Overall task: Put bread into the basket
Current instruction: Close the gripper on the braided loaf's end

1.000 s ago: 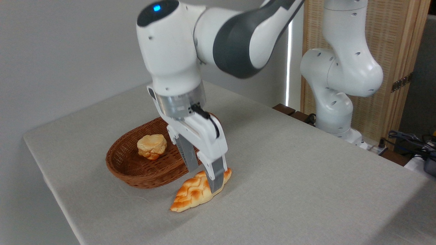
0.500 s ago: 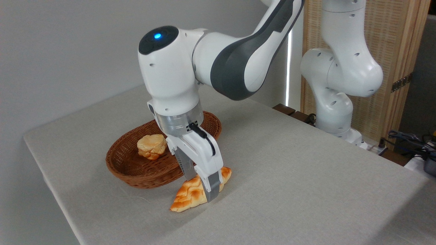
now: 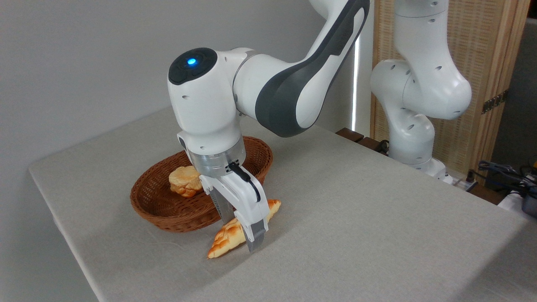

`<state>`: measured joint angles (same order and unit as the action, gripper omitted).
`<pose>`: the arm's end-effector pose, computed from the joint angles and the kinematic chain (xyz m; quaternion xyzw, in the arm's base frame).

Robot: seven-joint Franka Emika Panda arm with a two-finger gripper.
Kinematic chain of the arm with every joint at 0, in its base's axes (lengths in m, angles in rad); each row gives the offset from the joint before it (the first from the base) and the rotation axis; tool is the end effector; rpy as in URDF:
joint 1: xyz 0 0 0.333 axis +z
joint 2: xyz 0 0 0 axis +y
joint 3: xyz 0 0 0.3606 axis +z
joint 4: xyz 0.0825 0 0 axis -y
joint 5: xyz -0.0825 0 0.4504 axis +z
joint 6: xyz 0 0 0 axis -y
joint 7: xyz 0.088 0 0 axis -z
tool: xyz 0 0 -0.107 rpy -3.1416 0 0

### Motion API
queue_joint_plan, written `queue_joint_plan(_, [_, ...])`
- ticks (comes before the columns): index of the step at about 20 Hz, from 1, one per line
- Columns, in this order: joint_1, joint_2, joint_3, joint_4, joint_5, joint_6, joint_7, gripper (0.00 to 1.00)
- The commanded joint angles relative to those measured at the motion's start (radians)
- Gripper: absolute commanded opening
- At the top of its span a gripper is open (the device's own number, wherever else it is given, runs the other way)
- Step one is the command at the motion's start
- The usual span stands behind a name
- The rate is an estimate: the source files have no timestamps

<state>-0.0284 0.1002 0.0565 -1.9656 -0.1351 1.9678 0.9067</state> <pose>0.6311 0.0083 0.4277 0.9144 -0.3976 -0.0173 0.0738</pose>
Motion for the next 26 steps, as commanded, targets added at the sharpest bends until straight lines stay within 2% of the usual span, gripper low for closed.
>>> queue_joint_plan(1, [-0.001, 0.010, 0.000, 0.001, -0.017, 0.025, 0.021, 0.95])
queue_joint_plan(2, [-0.001, 0.010, 0.000, 0.001, -0.018, 0.026, 0.021, 0.88])
queue_joint_plan(5, [0.001, 0.010, -0.001, 0.001, -0.018, 0.026, 0.021, 0.41])
queue_joint_plan(6, [-0.001, 0.010, -0.001, 0.001, -0.018, 0.026, 0.020, 0.38])
queue_joint_plan(23, [-0.001, 0.010, -0.003, 0.004, -0.020, 0.025, 0.021, 0.42])
queue_joint_plan(25, [-0.001, 0.009, -0.003, 0.007, -0.020, 0.025, 0.021, 0.42])
queue_joint_plan(26, [-0.001, 0.007, -0.003, 0.008, -0.020, 0.025, 0.021, 0.36])
